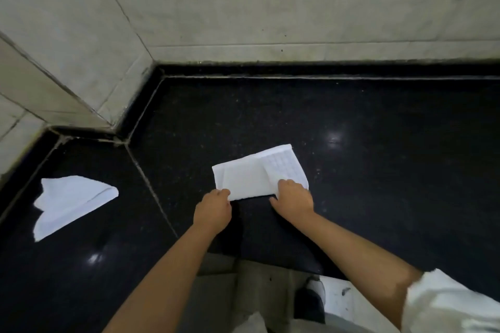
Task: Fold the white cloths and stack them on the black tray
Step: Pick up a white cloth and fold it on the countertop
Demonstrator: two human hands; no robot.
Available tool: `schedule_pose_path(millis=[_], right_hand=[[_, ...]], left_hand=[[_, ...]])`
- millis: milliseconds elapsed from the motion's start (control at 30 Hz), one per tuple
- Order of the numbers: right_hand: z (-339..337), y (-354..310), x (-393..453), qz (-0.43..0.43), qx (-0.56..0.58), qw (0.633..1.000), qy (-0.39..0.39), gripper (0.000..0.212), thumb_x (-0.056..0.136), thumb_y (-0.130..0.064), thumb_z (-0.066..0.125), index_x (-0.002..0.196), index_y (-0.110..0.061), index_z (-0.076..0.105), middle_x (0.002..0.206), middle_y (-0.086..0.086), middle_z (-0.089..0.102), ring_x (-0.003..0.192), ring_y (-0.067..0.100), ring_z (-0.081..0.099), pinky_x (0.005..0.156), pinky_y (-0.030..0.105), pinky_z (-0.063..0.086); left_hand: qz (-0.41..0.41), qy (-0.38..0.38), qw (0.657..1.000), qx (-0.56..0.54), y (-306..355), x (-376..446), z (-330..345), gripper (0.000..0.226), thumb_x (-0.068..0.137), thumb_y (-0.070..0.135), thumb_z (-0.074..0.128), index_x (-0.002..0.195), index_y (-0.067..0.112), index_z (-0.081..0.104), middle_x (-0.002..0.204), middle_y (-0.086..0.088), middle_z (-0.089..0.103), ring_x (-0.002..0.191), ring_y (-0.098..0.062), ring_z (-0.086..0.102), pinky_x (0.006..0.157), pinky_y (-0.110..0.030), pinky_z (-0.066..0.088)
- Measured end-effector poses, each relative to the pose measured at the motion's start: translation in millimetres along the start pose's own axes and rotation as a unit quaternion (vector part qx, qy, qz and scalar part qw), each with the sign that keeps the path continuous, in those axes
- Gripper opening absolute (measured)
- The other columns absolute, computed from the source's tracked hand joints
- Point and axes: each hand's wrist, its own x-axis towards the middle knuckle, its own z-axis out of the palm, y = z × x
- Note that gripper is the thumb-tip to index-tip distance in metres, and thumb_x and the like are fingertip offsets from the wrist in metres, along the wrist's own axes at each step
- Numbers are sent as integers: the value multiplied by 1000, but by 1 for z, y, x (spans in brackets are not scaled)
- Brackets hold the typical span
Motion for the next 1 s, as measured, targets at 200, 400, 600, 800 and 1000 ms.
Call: schedule_pose_path(millis=[200,400,600,800,1000], right_hand=[[-4,14,12,-22,35,998,-46,12,89,-10,44,96,-5,52,105,13,57,94,27,57,66,29,37],[-27,31,1,-62,149,979,-120,30,82,-9,55,111,-4,59,108,12,63,88,17,52,72,23,37],[-75,74,-30,-50,121,989,-68,16,81,-6,54,82,6,65,69,0,49,73,14,47,64,23,38],[-133,93,-26,-5,41,997,60,18,79,-6,51,64,-16,47,78,4,49,78,22,49,67,33,39],[-182,82,-43,-10,15,959,283,6,79,0,49,80,-5,52,79,6,46,75,21,42,64,30,30]], left_hand=[[-6,35,999,9,15,8,-4,35,97,15,38,130,7,45,132,-12,50,120,-28,48,96,-37,42],[79,17,995,55,39,33,-4,59,96,15,40,148,25,14,158,-6,5,146,-25,7,116,-42,18],[194,31,979,49,44,39,-6,28,94,15,41,108,14,65,120,-3,62,115,-20,54,100,-29,37],[246,51,968,-28,61,34,-73,24,95,14,42,108,7,61,106,-11,63,101,-28,58,86,-39,47],[305,191,929,-89,89,23,-146,24,96,11,40,116,6,52,108,-17,62,97,-35,57,77,-39,44]])
